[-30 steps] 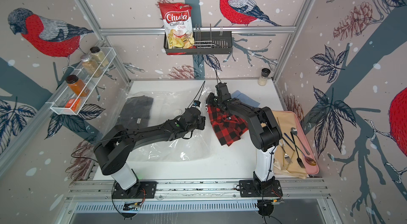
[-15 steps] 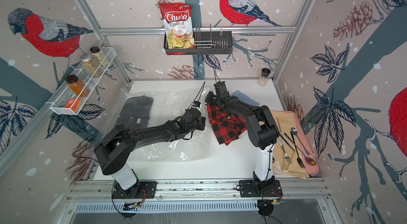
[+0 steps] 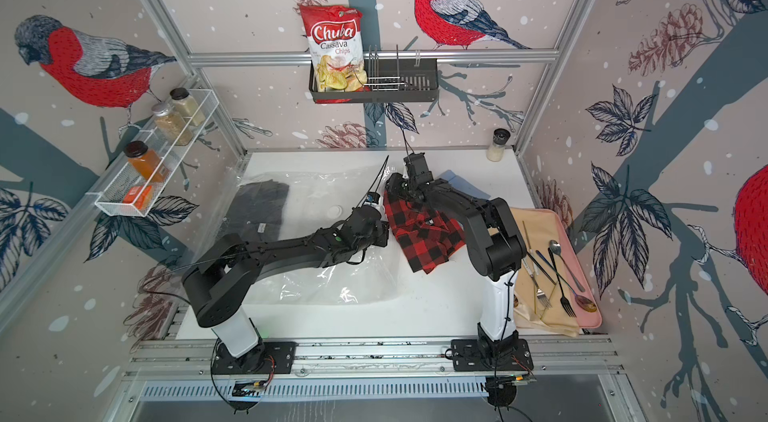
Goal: Place the folded shirt into the vacuum bag
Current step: Place the shirt in the vacuum bag.
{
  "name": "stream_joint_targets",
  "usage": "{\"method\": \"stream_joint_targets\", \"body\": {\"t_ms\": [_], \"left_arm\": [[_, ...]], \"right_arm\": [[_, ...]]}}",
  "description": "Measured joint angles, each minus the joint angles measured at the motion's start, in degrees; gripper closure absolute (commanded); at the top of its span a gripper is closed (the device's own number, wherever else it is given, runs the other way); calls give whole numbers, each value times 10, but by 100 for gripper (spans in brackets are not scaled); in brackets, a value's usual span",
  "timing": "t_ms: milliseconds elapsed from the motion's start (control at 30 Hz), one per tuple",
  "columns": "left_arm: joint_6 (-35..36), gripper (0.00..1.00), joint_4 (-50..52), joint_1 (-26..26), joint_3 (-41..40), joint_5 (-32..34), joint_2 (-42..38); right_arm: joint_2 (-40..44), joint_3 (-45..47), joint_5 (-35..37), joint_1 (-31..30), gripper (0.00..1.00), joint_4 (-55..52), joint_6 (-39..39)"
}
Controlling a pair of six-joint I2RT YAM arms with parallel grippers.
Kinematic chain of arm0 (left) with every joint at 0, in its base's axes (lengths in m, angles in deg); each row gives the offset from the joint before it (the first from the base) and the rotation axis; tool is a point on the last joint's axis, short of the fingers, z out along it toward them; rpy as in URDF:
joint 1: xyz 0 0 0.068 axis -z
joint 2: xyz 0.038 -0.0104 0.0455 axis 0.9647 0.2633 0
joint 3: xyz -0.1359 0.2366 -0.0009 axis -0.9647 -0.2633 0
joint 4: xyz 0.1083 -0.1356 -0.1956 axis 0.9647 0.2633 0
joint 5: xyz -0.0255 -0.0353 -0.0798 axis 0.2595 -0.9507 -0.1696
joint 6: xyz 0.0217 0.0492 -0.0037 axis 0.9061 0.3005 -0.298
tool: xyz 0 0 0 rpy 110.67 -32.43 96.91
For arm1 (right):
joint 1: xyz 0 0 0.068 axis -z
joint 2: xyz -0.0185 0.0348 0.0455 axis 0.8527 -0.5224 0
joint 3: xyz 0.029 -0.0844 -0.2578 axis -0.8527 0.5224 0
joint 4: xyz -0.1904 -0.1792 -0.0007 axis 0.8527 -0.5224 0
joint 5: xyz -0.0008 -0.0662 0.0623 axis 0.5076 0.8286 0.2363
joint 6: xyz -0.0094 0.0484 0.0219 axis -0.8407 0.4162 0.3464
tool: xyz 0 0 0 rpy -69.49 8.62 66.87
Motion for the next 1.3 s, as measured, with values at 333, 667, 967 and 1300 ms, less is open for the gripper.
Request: {"method": "stream_joint_targets", "body": {"t_ms": [333, 667, 967, 1300], "left_arm": [[-3, 100, -3, 1, -16, 26, -30], [-3, 100, -3, 11, -16, 32, -12], [-15, 100, -17, 15, -15, 35, 25], [-24, 100, -29, 16, -15, 37, 37]], "right_arm": [[36, 128, -127, 15, 70, 81, 16], [-88, 64, -166, 8, 74, 106, 39], [23, 114, -114, 14, 55, 71, 7], [250, 316, -68, 42, 48, 33, -12]]}}
